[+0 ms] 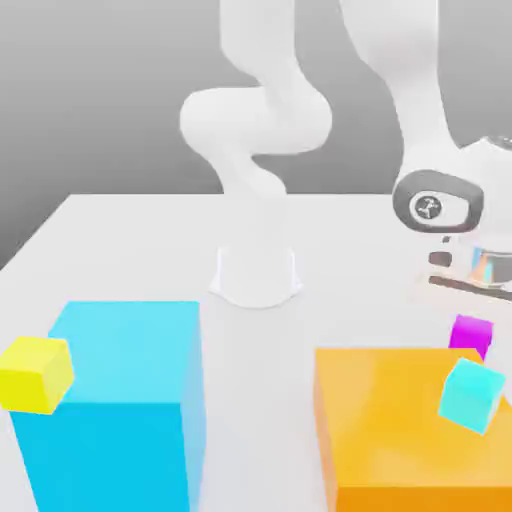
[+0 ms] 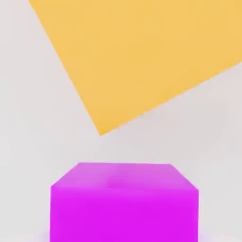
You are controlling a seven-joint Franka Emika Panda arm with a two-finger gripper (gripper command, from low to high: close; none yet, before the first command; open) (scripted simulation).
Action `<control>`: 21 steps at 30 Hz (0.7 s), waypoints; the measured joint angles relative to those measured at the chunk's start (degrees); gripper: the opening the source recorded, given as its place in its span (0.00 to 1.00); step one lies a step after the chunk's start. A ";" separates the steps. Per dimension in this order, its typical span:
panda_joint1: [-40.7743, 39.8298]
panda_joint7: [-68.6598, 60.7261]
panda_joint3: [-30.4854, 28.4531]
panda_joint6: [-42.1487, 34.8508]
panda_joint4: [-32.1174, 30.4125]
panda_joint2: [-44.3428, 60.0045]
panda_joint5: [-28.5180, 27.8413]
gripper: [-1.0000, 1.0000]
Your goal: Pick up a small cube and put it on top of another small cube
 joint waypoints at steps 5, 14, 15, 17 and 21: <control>0.60 -1.52 -0.64 -10.29 7.10 -3.31 -2.89 0.00; -18.28 1.61 -11.48 -27.97 24.02 -6.87 4.07 0.00; -20.49 2.21 -12.55 -29.64 25.69 -7.15 5.21 0.00; -25.05 3.76 -14.83 -32.93 29.00 -7.60 7.86 0.00; -35.19 8.07 -19.80 -39.34 35.44 -8.15 14.39 0.00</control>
